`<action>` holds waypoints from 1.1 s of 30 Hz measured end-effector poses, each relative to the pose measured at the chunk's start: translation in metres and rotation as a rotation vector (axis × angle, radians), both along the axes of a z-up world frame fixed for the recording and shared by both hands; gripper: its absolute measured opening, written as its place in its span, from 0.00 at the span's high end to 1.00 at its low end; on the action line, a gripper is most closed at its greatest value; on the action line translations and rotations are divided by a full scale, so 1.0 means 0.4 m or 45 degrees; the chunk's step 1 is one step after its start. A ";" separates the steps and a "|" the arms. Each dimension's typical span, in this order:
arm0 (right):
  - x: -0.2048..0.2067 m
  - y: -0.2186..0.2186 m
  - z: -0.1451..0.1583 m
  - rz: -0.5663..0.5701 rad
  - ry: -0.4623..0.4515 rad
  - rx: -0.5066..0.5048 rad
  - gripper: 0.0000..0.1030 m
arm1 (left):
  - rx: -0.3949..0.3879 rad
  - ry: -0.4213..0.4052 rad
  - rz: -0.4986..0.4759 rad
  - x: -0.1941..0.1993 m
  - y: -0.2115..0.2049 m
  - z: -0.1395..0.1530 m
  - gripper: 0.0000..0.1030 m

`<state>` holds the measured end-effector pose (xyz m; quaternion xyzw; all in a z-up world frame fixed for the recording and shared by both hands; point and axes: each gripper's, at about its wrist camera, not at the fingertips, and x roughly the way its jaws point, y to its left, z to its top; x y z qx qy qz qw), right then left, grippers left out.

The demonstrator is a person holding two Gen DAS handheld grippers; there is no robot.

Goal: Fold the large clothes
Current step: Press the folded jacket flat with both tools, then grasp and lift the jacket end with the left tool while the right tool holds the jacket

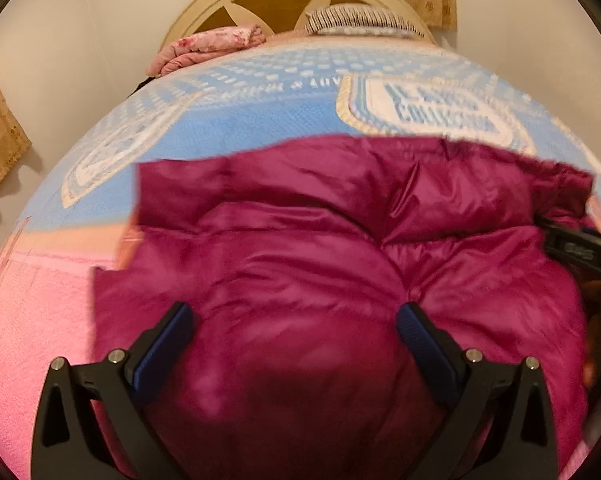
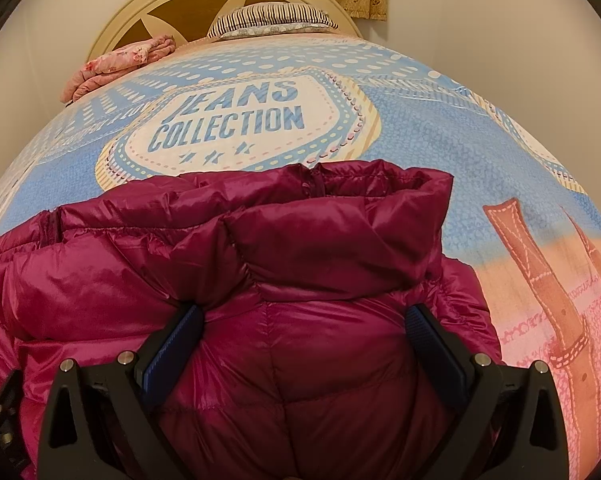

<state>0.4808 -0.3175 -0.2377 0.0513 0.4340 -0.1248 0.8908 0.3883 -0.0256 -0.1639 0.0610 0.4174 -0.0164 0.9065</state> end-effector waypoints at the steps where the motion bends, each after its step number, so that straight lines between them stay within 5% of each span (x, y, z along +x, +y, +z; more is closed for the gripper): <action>1: -0.001 0.000 0.000 0.000 0.000 0.000 0.01 | -0.031 -0.038 -0.005 -0.027 0.032 0.030 0.00; 6: -0.001 0.000 0.000 0.000 -0.004 0.001 0.02 | -0.141 -0.162 0.053 -0.107 0.219 0.112 0.00; 11: -0.002 0.002 0.003 0.001 -0.011 -0.001 0.01 | -0.367 -0.019 0.060 -0.080 0.364 0.042 0.00; 17: -0.007 -0.002 0.004 0.005 -0.027 0.014 0.01 | -0.615 0.043 -0.050 -0.055 0.349 -0.025 0.01; 18: -0.007 -0.002 0.004 0.005 -0.028 0.014 0.01 | -0.638 0.043 -0.064 -0.047 0.343 -0.033 0.03; 23: -0.008 -0.003 0.004 0.005 -0.031 0.022 0.01 | -0.718 0.099 -0.132 -0.021 0.337 -0.065 0.59; 26: -0.009 -0.003 0.006 0.007 -0.035 0.025 0.01 | -0.710 0.069 -0.179 -0.043 0.339 -0.059 0.79; 33: -0.044 -0.014 0.034 0.053 -0.109 0.119 0.01 | -0.759 0.018 -0.194 -0.089 0.365 -0.011 0.88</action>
